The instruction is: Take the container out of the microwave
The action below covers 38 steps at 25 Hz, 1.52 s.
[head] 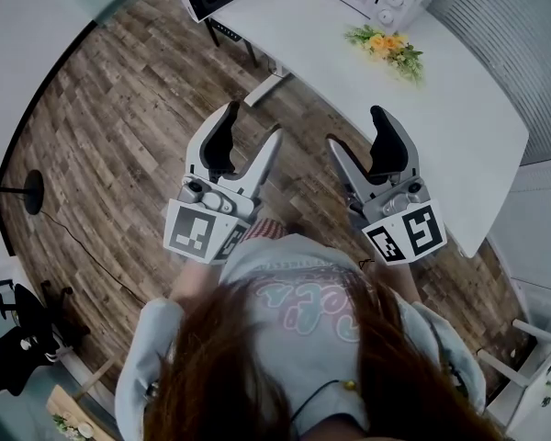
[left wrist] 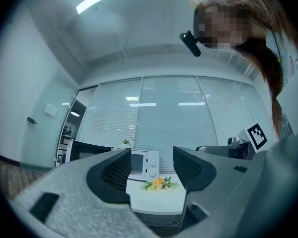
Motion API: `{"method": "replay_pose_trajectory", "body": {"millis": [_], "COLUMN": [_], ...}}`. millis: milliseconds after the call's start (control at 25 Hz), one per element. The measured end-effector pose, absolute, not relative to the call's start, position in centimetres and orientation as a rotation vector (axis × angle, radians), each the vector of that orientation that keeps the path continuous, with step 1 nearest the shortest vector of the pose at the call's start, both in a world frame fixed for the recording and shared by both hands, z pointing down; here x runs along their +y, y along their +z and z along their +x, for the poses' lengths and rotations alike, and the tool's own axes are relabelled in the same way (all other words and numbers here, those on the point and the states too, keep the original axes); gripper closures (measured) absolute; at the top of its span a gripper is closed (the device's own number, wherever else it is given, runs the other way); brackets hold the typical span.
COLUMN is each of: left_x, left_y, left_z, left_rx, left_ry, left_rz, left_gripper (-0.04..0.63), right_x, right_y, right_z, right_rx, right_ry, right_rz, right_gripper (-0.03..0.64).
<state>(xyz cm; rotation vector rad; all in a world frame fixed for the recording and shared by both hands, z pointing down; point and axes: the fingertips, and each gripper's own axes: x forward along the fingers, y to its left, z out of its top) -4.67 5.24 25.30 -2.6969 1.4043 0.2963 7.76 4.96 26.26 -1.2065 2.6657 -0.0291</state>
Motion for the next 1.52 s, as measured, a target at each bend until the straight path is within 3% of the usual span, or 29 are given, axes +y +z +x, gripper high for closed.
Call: {"method": "replay_pose_trajectory", "body": {"millis": [760, 1520], "left_x": [3.4, -9.5], "left_y": [25.9, 26.6], "left_z": [-5.9, -5.4], "left_rx": [1.454, 1.322], "left_ry": [0.315, 0.269], "left_rz": [-2.673, -2.739], "left_gripper": [0.360, 0.360], "right_x": [2.3, -9.3], "right_y": [26.4, 26.9], "right_z": [7.5, 8.1], "right_rx": [2.678, 2.624], "right_ry": [0.003, 0.036], "right_rz": [-1.217, -1.360], "right_gripper": [0.293, 0.293]}}
